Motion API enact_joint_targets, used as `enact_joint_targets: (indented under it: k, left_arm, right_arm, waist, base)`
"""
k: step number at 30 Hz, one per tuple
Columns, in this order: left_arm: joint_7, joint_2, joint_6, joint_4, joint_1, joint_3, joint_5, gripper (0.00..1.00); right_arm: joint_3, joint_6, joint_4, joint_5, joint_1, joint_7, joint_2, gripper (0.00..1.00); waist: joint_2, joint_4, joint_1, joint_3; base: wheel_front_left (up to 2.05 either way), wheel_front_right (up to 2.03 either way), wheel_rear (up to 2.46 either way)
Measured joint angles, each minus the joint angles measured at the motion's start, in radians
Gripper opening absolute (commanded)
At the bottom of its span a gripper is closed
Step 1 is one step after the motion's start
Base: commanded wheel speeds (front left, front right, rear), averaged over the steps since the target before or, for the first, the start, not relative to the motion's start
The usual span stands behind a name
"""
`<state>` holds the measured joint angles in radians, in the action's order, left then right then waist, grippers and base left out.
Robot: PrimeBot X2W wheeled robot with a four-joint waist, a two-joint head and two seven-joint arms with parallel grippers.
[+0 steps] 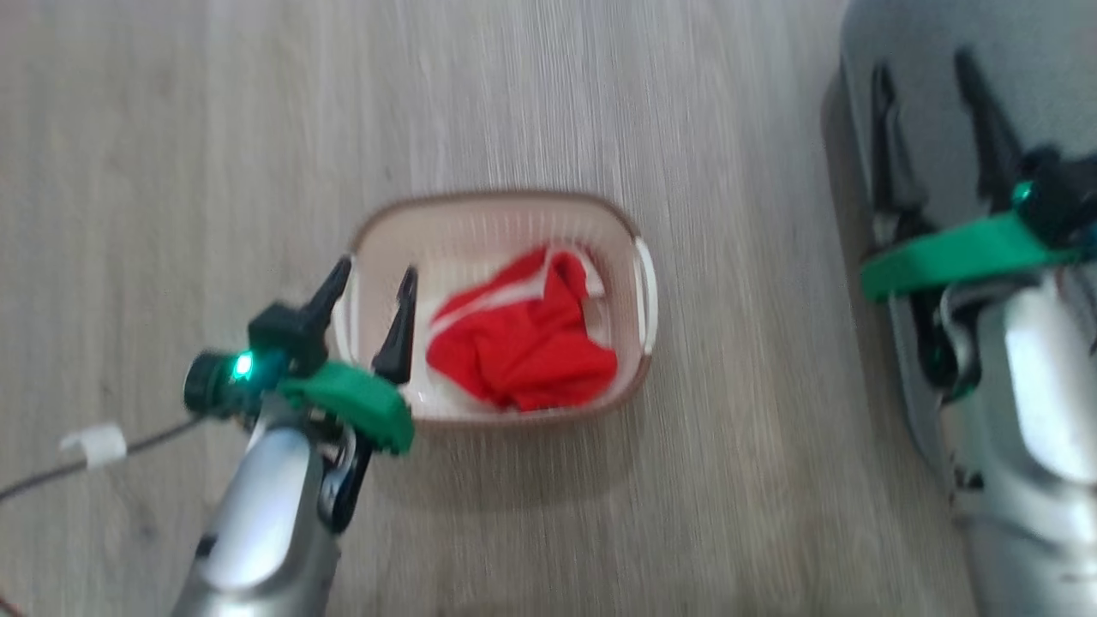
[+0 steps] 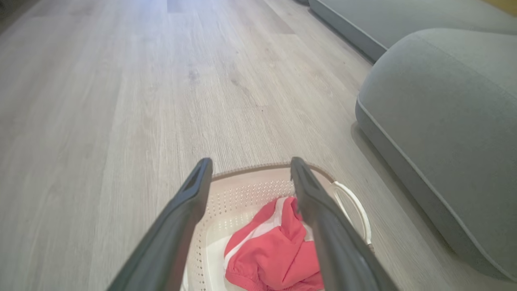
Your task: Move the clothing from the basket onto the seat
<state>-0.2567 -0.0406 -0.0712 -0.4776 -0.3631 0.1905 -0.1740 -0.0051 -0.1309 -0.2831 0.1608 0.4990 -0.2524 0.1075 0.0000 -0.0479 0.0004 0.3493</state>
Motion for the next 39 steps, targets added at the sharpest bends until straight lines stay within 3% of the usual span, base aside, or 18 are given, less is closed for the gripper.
enact_joint_targets:
  k: [7,20,29,39]
  left_arm:
    - [0.0,0.002,-0.015,-0.136,-0.189,0.052,0.041,1.0]
    - [0.0,-0.012,-0.049,-0.429,-0.497,0.162,0.128,1.0]
    - [0.02,-0.055,-0.058,-0.672,-0.65,0.259,0.164,1.0]
    - [0.12,-0.066,-0.058,-0.787,-0.729,0.428,0.156,1.0]
  right_arm:
    - [0.001,0.0,0.06,-0.012,0.129,0.0,-0.009,1.0]
    - [0.015,0.0,0.129,-0.011,0.231,-0.003,-0.039,1.0]
    - [0.046,0.0,0.186,0.032,0.274,-0.003,-0.043,1.0]
    - [0.053,0.0,0.205,0.071,0.277,-0.003,-0.044,1.0]
  waist:
    - [0.0,-0.035,0.0,0.207]
    - [0.0,-0.138,-0.0001,0.455]
    - [0.0,-0.226,-0.0003,0.573]
    - [0.0,-0.294,-0.0003,0.646]
  base:
    - [0.0,0.0,0.0]
    - [0.0,0.0,0.0]
    - [0.0,0.0,0.0]
    - [0.0,0.0,0.0]
